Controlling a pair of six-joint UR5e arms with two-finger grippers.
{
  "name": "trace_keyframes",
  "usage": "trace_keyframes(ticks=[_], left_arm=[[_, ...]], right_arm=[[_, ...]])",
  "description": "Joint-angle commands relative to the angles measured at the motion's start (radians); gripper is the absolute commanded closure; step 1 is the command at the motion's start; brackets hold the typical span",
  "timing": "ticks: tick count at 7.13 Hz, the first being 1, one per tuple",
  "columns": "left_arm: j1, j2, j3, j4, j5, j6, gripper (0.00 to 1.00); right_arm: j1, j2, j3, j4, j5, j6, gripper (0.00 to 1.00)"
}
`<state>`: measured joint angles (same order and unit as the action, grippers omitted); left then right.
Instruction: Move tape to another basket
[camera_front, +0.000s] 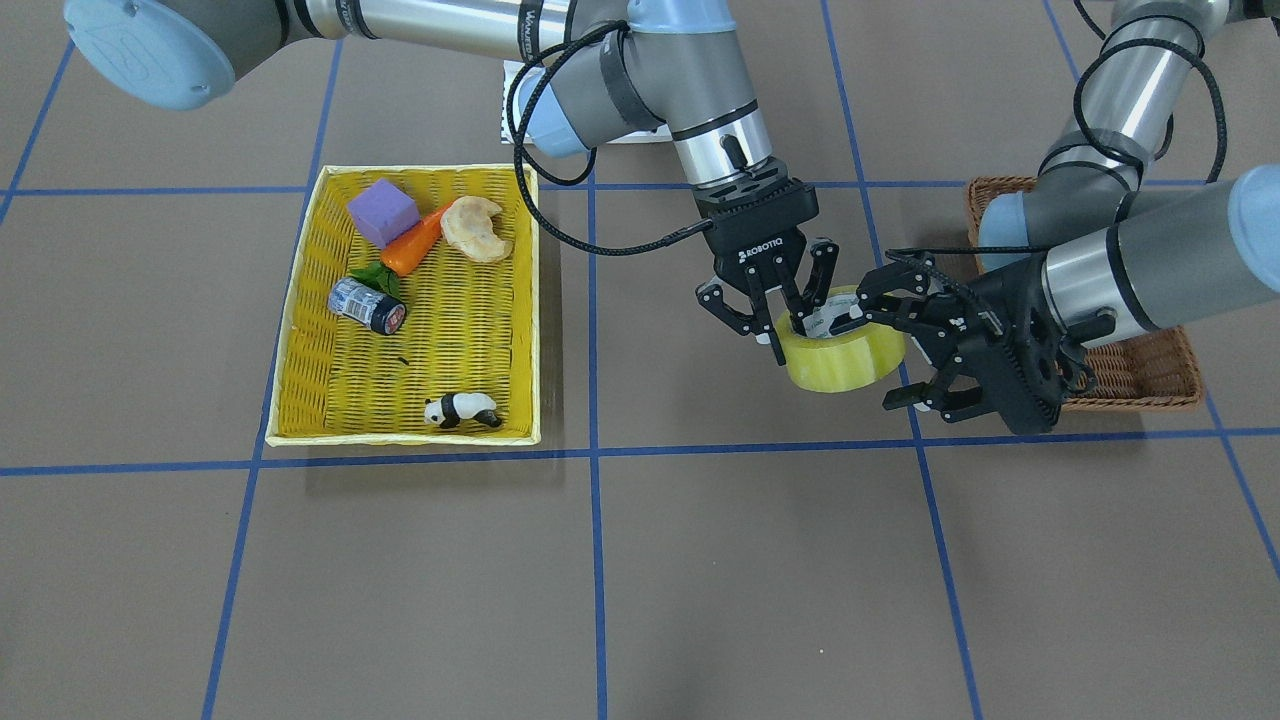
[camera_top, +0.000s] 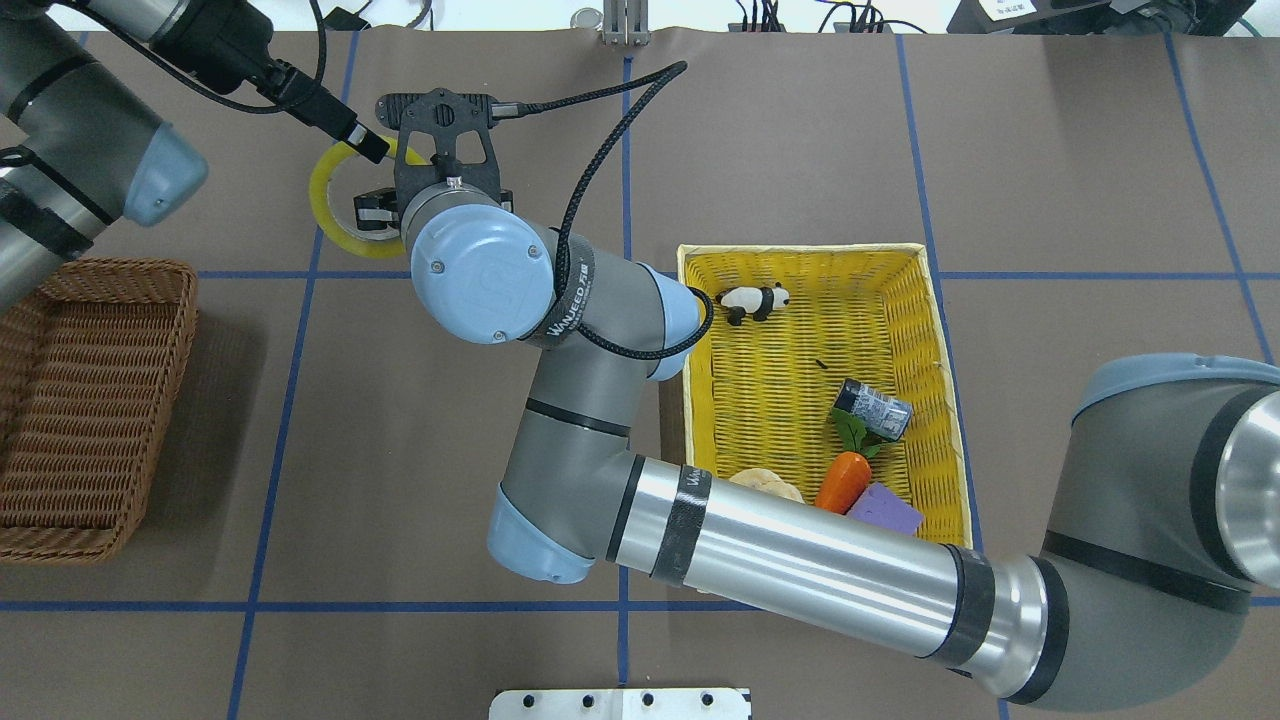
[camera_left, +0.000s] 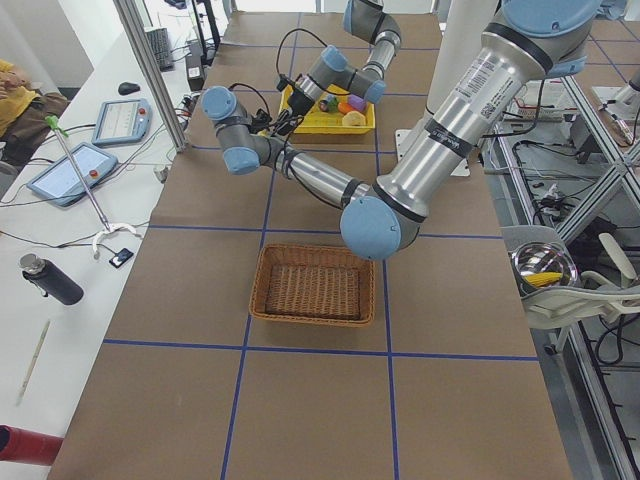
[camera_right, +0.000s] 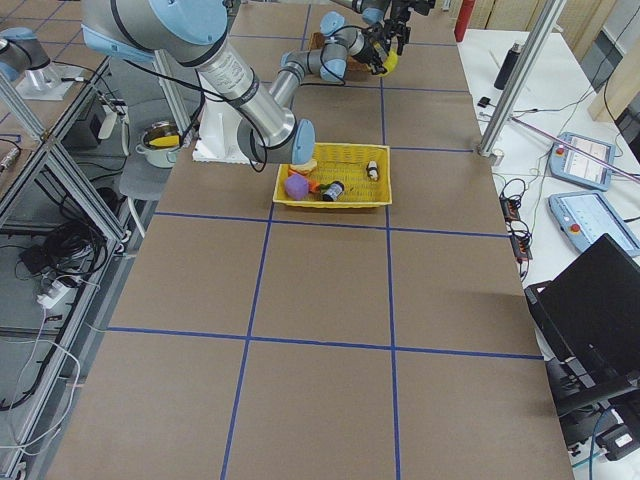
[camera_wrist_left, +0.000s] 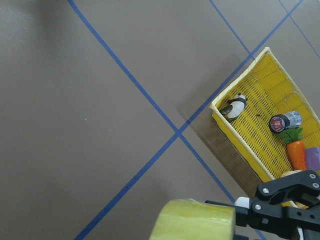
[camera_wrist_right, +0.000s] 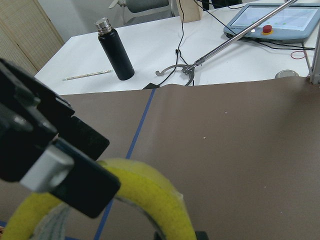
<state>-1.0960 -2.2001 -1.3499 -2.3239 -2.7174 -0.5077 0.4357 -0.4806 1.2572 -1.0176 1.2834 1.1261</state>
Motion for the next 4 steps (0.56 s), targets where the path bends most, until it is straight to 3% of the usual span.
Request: trace_keyframes(ticks=[1,2,3,4], left_arm=[[0.001,0.002,0.000,0.000,-0.007,0.000,1.00],[0.001,0.002,-0.002,-0.009,-0.007,0.002,1.00],[0.001,0.003,0.000,-0.015,-0.005,0.002,1.00],[0.001,0.003,0.002,-0.015,-0.005,0.002,1.00]], right_arm=[[0.000,-0.003,0.001,0.001,0.001,-0.005,1.00],[0.000,-0.006,0.005,0.002,0.001,-0.005,0.84],[-0.003,-0.012,0.010,0.002,-0.001,-0.005,0.04],[-0.012,-0.032,0.036,0.002,-0.001,-0.005,0.00]])
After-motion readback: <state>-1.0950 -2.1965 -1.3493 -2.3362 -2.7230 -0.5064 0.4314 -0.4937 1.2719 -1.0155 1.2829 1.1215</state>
